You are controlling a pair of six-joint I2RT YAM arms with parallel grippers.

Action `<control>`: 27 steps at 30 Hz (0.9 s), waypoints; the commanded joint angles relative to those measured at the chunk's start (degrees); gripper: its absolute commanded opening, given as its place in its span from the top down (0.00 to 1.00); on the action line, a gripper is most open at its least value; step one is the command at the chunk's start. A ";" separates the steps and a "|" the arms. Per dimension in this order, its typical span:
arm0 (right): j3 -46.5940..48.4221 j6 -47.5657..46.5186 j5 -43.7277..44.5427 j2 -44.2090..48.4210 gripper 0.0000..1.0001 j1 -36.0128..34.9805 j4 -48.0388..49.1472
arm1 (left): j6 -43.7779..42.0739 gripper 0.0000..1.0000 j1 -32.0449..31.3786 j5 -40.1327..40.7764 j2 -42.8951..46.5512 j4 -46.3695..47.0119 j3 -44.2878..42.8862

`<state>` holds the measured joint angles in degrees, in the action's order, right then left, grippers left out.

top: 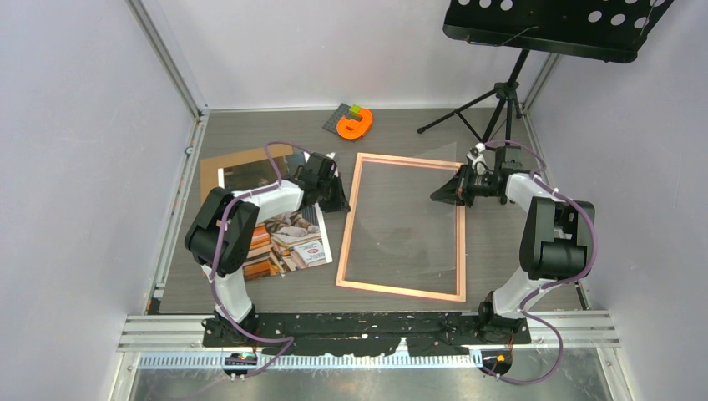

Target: Put the photo into the frame

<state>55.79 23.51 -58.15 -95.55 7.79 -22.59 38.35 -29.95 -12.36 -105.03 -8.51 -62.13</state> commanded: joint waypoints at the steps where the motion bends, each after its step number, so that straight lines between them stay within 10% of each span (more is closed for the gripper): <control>1: 2.06 -2.09 -3.45 0.95 0.94 -2.79 -2.05 | -1.43 1.00 -2.04 0.81 -1.60 -2.65 0.78; 27: 3.48 -7.51 0.02 -1.46 0.94 -4.01 -4.22 | -1.08 1.00 -2.03 0.39 -2.32 -2.65 0.68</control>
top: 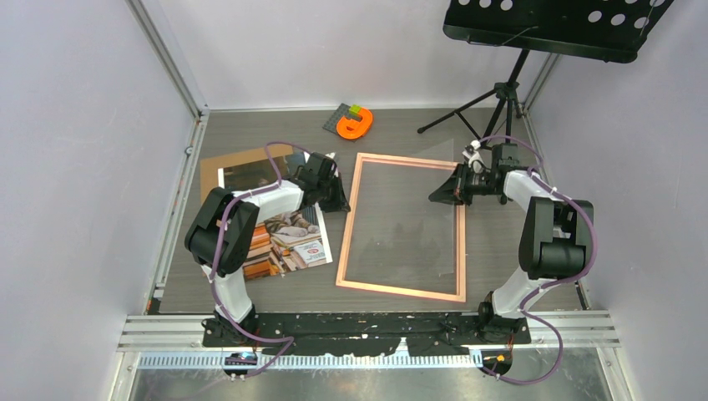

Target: Put the photo into the frame

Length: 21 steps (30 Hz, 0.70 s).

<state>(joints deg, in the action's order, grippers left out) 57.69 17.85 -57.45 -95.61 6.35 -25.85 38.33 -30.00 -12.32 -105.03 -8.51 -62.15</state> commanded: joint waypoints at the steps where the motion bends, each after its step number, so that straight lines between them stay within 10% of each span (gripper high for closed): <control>1: 1.64 -2.11 -0.44 -1.76 0.94 -2.64 -0.83 | -1.06 1.00 -1.95 0.35 -2.36 -2.65 0.65; 21: 5.96 -6.74 7.94 -7.65 0.94 -3.01 -2.21 | 0.43 1.00 -2.12 -1.56 -1.71 -2.56 1.22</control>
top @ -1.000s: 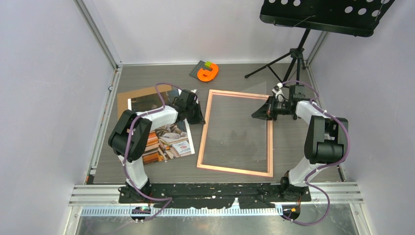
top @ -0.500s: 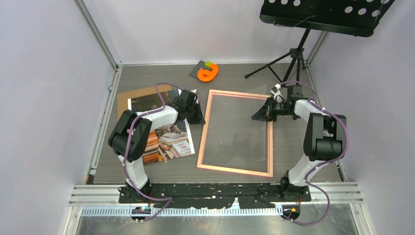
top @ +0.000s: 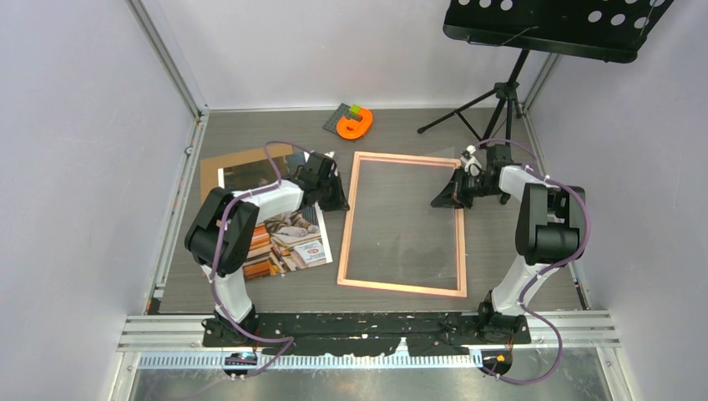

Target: Put the photo into the frame

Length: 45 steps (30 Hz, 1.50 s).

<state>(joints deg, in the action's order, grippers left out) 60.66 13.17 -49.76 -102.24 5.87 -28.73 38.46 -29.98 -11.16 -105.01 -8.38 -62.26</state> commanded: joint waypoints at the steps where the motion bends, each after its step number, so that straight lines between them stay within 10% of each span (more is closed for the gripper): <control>1: 3.66 -2.68 0.52 -1.61 0.94 -2.53 0.47 | 0.59 1.00 -2.21 -2.91 -1.69 -2.69 1.34; 38: 13.84 -15.81 13.35 -7.35 0.94 -5.87 -11.75 | 0.90 1.00 -4.34 -7.92 2.85 -6.13 -2.23; 45: 14.11 -18.30 13.82 -7.88 0.94 -5.87 -13.02 | -2.68 0.71 0.03 -7.43 1.97 -11.24 -7.76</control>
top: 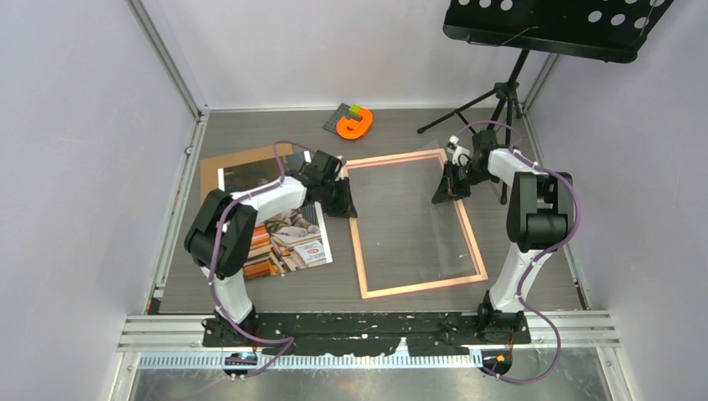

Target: Put the photo into the frame

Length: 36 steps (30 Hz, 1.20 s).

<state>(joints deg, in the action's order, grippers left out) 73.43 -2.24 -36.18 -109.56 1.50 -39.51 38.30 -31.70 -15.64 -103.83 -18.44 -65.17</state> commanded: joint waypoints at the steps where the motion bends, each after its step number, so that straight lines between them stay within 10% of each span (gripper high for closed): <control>1: 1.40 -3.35 0.46 -0.56 0.94 -1.50 -2.40 | -3.21 0.65 2.36 -2.53 0.86 -1.92 -5.58; 7: 2.30 -4.79 1.38 -1.16 0.94 -1.50 -2.84 | -8.85 0.45 5.65 0.00 -1.92 -8.51 -15.72; 17: 3.06 -6.56 0.36 -3.42 0.94 -1.50 -2.94 | -15.12 0.39 6.83 4.45 -21.73 -24.27 -47.16; 36: 3.70 -6.36 -1.86 -5.12 0.94 -1.50 -2.86 | -13.63 0.39 6.74 0.07 -33.56 -20.87 -55.33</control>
<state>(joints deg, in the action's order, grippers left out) 75.72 -7.05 -39.99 -113.78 0.73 -41.63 23.83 -24.73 -13.82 -135.96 -38.89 -118.30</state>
